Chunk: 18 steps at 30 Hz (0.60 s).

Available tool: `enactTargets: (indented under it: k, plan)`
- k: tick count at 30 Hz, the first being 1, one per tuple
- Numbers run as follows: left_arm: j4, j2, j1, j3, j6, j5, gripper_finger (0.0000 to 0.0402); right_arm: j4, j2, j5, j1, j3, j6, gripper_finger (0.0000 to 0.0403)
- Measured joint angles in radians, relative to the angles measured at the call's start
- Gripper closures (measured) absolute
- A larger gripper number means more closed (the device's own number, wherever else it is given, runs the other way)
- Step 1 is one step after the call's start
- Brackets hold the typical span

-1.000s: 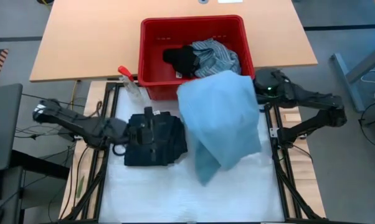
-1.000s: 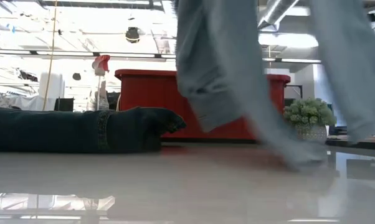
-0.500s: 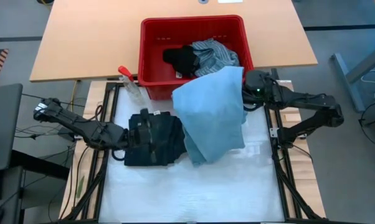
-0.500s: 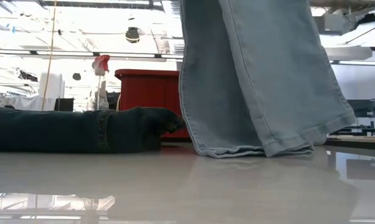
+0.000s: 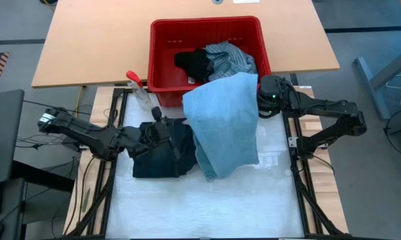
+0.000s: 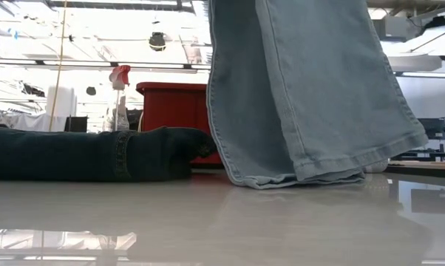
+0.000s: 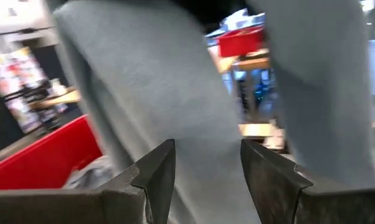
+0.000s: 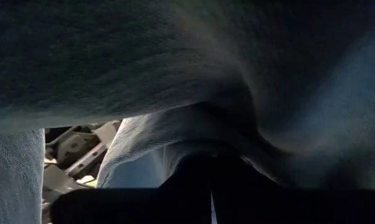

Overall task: Fold Laundry from Bin
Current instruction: Fold the light blue pants

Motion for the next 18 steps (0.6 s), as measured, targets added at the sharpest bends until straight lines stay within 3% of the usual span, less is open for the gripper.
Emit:
enactTargets:
  k: [5,10,13,16,18]
  plan:
    - [0.054,0.026,0.033,0.000,0.030,-0.067,0.0231,0.000,0.000,0.000,0.000,0.000,0.000,0.0383]
    - [0.092,0.025,0.103,0.000,-0.005,0.117,0.0231,0.003,0.000,0.000,0.000,0.000,0.000,0.0383]
    - [0.131,0.025,0.135,0.000,-0.004,0.130,0.0237,0.002,0.000,0.000,0.000,0.000,0.012,0.0383]
    - [0.126,0.024,0.158,0.011,0.003,0.174,0.0271,-0.016,-0.009,0.000,0.002,0.000,0.016,0.0383]
    - [0.108,0.022,0.159,0.021,0.023,0.203,0.0322,-0.040,-0.023,-0.001,0.002,0.001,0.016,0.0383]
